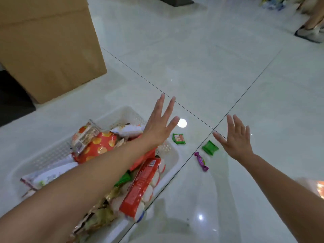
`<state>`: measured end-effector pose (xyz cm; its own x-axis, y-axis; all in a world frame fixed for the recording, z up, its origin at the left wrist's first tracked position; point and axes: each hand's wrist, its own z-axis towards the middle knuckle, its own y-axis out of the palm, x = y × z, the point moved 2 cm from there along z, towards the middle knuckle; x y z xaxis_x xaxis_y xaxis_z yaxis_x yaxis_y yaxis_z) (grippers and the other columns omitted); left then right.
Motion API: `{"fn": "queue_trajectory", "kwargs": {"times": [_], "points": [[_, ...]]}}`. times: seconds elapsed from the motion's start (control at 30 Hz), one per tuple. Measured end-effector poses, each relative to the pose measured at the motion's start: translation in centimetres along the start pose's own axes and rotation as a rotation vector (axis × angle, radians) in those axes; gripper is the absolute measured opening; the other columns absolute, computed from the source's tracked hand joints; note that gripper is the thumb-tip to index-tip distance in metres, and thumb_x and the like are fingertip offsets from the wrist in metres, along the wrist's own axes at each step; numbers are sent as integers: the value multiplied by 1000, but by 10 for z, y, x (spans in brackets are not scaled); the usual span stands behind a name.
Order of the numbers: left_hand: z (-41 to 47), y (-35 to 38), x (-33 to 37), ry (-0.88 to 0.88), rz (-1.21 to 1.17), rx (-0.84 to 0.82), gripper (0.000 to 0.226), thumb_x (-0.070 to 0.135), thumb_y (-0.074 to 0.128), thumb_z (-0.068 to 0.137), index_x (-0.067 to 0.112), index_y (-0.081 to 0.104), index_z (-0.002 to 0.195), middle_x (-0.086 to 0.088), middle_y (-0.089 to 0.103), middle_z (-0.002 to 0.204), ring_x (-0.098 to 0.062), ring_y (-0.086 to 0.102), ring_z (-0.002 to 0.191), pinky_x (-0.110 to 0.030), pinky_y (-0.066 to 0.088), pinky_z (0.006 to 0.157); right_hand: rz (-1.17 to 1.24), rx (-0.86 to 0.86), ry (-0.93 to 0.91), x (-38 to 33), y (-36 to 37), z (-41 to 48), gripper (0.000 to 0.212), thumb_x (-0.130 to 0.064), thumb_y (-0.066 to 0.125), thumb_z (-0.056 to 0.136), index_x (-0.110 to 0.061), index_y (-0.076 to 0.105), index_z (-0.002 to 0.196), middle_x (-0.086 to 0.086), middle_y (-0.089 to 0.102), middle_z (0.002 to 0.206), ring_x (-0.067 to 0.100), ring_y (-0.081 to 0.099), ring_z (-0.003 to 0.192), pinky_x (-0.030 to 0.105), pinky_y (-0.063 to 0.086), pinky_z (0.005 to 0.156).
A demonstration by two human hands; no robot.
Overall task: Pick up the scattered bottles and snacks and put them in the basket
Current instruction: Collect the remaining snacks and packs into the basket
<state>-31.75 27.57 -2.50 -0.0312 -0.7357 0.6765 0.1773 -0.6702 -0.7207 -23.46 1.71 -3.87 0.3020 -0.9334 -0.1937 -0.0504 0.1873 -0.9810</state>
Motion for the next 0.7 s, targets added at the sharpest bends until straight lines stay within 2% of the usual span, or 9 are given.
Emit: {"fn": "queue_trajectory", "kwargs": {"times": [0.07, 0.13, 0.27, 0.4, 0.53, 0.7], "points": [[15, 27, 7, 15, -9, -83, 66, 61, 20, 93, 37, -4, 149, 3, -22, 157, -14, -14, 146, -36, 5, 119, -10, -19, 27, 19, 6, -5, 109, -83, 11, 65, -17, 3, 151, 11, 5, 159, 23, 3, 147, 49, 0, 118], [28, 46, 5, 24, 34, -148, 61, 50, 26, 98, 37, -4, 149, 3, -24, 157, -15, -12, 146, -37, 9, 119, -36, -63, 12, 34, 21, -14, 117, -91, 4, 61, -17, 1, 151, 10, 4, 159, 23, 2, 148, 48, 0, 118], [52, 60, -21, -40, 226, -208, 59, 43, 23, 101, 28, -6, 150, -6, -24, 156, -23, -6, 147, -38, 12, 119, -26, -180, 30, 52, 57, -35, 129, -98, -4, 49, -18, -3, 151, 7, -2, 159, 21, -4, 148, 46, -3, 118], [58, 58, -56, -205, 484, -288, 65, 47, 19, 100, 21, -12, 151, -7, -22, 157, -30, 23, 141, -38, 19, 115, -6, -289, 61, 52, 92, -41, 132, -101, -2, 40, -25, -15, 147, 6, -12, 159, 22, -11, 147, 47, -7, 117], [60, 61, -63, -221, 601, -416, 68, 52, 14, 98, 20, -20, 148, -5, -28, 155, -18, 3, 147, -38, 7, 119, 9, -356, 53, 39, 114, -24, 134, -102, 0, 34, -29, -22, 145, 4, -22, 157, 24, -16, 146, 48, -9, 116], [58, 57, -66, -250, 651, -535, 70, 54, 14, 98, 21, -20, 148, -4, -27, 156, -17, -7, 147, -40, 5, 118, 61, -358, 58, 24, 135, -18, 138, -102, 3, 34, -27, -18, 147, 3, -21, 157, 25, -16, 146, 49, -8, 115]]}}
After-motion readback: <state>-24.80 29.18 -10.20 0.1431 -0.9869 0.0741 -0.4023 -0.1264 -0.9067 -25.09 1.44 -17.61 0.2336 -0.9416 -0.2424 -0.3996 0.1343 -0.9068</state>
